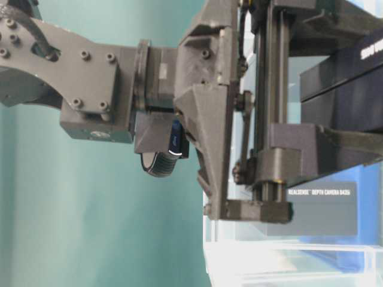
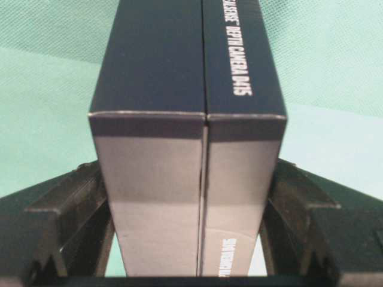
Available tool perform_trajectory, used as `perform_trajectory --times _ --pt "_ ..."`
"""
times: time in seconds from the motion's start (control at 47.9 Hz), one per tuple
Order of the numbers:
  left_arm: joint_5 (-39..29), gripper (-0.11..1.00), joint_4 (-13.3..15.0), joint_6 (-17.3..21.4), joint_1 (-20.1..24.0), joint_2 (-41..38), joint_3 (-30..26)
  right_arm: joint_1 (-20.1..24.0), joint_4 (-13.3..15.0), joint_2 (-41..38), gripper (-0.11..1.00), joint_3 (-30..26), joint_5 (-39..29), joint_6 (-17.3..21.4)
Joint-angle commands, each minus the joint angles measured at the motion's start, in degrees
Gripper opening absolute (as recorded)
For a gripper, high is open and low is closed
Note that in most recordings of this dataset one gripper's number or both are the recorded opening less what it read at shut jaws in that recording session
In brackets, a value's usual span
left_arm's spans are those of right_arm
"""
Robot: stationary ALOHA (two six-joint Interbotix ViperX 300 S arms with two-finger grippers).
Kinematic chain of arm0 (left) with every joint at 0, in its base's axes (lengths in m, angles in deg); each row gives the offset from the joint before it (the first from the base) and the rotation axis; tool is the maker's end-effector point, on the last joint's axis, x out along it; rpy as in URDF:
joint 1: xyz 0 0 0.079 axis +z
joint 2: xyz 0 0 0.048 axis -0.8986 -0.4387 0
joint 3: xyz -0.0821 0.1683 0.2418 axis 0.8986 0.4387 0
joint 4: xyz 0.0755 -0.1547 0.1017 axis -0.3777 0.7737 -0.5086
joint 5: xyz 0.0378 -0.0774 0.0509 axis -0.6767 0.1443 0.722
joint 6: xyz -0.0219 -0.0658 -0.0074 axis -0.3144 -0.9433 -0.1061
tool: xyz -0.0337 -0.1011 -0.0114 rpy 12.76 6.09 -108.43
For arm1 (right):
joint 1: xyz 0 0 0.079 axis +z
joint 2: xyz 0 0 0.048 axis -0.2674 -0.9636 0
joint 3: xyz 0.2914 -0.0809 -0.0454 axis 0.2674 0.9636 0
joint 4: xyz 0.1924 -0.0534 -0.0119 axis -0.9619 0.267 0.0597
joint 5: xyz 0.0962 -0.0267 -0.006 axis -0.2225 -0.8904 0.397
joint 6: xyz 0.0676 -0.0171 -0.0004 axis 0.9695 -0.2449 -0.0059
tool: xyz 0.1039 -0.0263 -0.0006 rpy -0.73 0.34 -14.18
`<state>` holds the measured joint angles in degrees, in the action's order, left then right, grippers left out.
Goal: Take out the box from the case.
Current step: 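Lower the box onto the cloth in front of the case and open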
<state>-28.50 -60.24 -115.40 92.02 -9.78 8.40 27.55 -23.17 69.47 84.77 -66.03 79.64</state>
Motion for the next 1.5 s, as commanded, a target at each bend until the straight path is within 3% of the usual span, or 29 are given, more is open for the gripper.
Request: perform_trajectory --times 0.0,0.188,0.292,0.376,0.918,1.481 --pt "0.2 0.96 -0.3 0.2 0.2 0.3 -0.5 -0.2 0.1 3.0 0.67 -0.7 0.2 -0.2" --pt "0.3 0.96 -0.2 0.2 0.2 0.6 -0.4 -0.2 0.3 3.0 0.67 -0.8 -0.4 0.2" --pt "0.3 0.96 -0.2 0.2 0.2 0.7 -0.3 -0.2 0.7 2.9 0.88 -1.0 -0.1 0.3" --pt "0.2 0.96 -0.3 0.2 0.1 0.7 -0.3 -0.2 1.0 2.9 0.96 -1.2 0.1 0.4" --pt "0.3 0.96 -0.3 0.2 0.2 0.8 -0.3 -0.7 1.1 4.2 0.95 -3.5 -1.3 0.5" --pt "-0.1 0.96 -0.3 0.0 0.2 0.8 -0.3 -1.0 2.2 7.4 0.94 -16.3 -18.0 -0.1"
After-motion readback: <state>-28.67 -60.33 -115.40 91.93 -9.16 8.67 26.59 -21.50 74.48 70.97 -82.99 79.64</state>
